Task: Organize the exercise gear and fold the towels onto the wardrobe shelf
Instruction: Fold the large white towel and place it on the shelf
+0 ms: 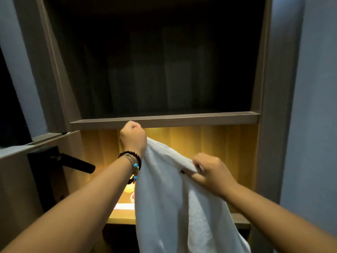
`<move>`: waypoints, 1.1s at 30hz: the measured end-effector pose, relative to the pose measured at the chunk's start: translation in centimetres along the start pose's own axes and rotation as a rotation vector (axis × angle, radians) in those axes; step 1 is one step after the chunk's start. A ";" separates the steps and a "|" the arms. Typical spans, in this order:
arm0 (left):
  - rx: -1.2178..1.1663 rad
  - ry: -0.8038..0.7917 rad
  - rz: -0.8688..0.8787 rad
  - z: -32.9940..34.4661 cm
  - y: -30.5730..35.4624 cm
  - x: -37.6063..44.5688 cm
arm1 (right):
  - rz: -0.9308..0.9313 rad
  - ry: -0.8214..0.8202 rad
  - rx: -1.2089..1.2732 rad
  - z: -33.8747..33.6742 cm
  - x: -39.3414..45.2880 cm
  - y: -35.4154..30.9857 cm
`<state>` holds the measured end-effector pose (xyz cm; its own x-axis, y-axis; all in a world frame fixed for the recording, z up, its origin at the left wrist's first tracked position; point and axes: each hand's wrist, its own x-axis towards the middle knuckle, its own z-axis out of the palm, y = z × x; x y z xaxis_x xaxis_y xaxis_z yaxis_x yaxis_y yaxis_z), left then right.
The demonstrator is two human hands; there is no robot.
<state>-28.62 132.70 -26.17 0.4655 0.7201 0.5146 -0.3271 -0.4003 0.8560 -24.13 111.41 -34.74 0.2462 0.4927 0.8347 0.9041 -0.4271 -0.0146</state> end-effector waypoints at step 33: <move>-0.302 0.215 -0.382 -4.4 -2.3 2.2 | 0.246 -0.292 0.310 -2.9 -6.1 7.2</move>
<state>-30.42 137.73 -27.20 0.4290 0.8952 0.1203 -0.4046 0.0714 0.9117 -20.14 103.10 -38.38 0.5129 0.6169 0.5970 0.8574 -0.3333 -0.3922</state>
